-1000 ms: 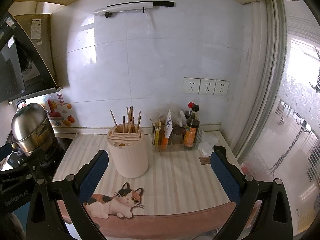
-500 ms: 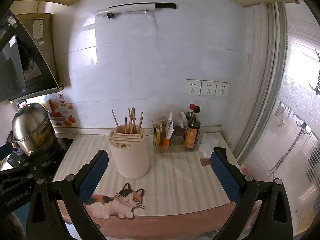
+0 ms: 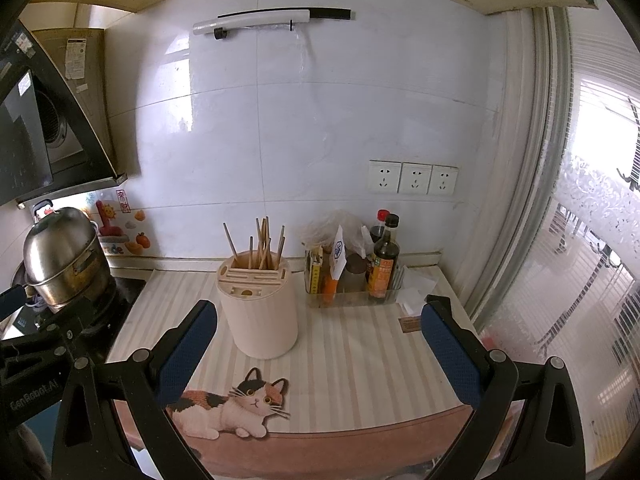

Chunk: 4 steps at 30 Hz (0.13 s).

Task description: Organize utensils

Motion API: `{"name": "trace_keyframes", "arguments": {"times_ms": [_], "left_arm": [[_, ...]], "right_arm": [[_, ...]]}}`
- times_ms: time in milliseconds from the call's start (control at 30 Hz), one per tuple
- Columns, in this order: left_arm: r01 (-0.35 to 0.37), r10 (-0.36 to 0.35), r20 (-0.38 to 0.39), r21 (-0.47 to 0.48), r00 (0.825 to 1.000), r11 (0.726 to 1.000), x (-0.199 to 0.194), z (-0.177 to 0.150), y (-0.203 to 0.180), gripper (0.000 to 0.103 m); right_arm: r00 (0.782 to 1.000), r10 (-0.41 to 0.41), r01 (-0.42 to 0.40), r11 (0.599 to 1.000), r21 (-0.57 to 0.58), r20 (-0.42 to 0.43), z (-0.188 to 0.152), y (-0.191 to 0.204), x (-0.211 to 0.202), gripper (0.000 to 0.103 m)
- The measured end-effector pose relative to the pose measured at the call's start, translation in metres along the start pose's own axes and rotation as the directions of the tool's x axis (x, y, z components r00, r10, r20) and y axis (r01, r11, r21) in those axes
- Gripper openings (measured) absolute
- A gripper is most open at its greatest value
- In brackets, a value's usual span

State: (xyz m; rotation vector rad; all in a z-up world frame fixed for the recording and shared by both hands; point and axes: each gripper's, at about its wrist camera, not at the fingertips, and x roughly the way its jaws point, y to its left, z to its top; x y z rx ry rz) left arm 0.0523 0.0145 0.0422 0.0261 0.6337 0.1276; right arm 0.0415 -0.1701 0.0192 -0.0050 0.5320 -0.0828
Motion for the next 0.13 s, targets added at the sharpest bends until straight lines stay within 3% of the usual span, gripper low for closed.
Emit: {"name": "trace_keyframes", "arguments": {"times_ms": [133], "left_arm": [[0.001,-0.001,0.003,-0.001,1.000,1.000,0.0002,0.0018,-0.0014,0.103]], "right_arm": [[1.000,-0.002,0.002,1.000,0.000,0.002,0.0000,0.0002,-0.0002,0.103]]}}
